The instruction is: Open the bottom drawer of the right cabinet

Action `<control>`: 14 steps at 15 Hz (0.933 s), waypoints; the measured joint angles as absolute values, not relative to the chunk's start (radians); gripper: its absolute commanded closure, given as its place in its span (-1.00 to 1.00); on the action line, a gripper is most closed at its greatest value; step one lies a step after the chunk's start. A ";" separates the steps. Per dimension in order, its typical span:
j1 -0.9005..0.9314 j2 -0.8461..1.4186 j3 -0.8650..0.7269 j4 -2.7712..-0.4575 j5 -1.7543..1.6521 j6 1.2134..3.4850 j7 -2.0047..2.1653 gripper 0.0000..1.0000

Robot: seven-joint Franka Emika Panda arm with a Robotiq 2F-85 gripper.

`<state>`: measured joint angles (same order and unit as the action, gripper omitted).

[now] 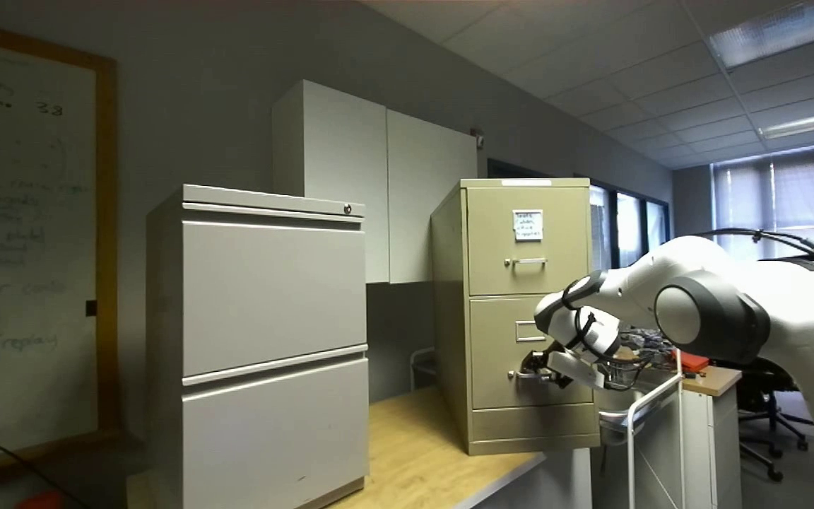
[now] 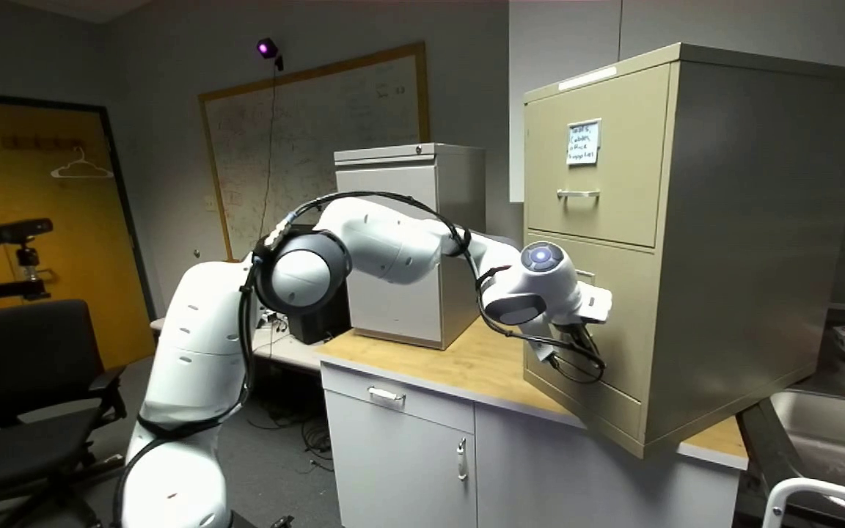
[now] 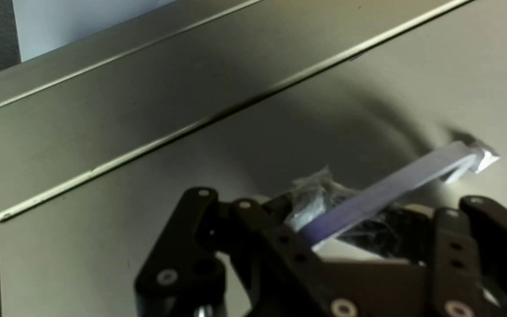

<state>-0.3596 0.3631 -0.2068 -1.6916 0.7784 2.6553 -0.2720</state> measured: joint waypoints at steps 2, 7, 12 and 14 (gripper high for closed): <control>-0.365 0.368 -0.206 -1.684 0.797 2.647 -0.291 0.99; -0.365 0.368 -0.205 -1.684 0.797 2.646 -0.291 0.99; -0.367 0.369 -0.205 -1.683 0.803 2.645 -0.296 0.99; -0.367 0.369 -0.205 -1.683 0.805 2.645 -0.298 0.99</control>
<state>-0.3667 0.3687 -0.2046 -1.6831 0.8046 2.6447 -0.2976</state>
